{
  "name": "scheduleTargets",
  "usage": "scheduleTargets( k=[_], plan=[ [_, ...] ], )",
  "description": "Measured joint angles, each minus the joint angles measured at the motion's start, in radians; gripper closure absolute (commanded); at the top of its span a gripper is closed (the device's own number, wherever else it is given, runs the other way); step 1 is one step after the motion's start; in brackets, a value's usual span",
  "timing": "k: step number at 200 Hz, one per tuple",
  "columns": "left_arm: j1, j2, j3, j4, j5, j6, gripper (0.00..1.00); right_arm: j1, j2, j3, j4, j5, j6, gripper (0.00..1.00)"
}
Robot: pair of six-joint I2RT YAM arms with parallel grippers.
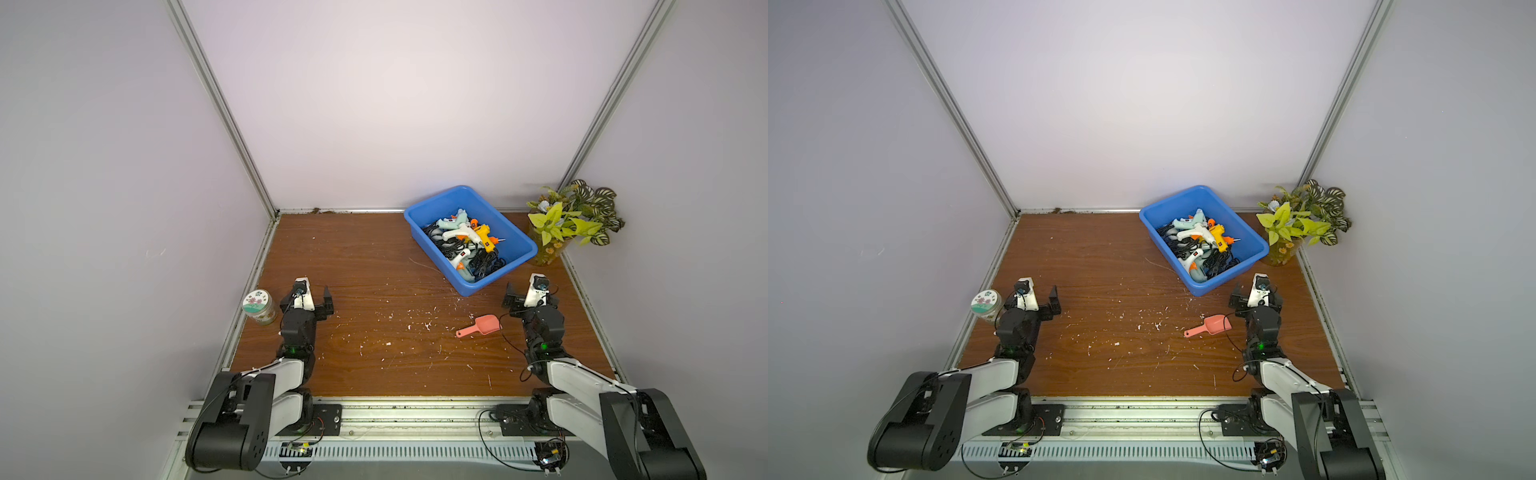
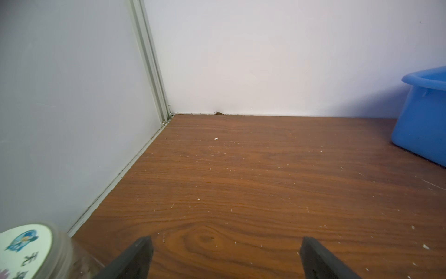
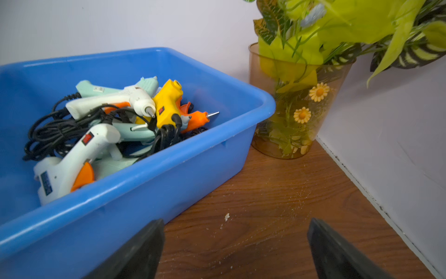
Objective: Put the hot melt glue gun into the storage box
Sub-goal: Reset both arms
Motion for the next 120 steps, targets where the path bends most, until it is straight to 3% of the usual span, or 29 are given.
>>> scheduleTargets(
  k=[86,120],
  plan=[
    [0.011,0.291,0.034,0.3,0.072,0.027,0.0,0.0,0.31,0.0,0.333,-0.082,-0.064,0.0],
    [0.012,0.321,0.095,0.262,0.086,0.031,0.0,-0.004,0.429,0.03,0.389,-0.088,-0.071,0.0]
  ],
)
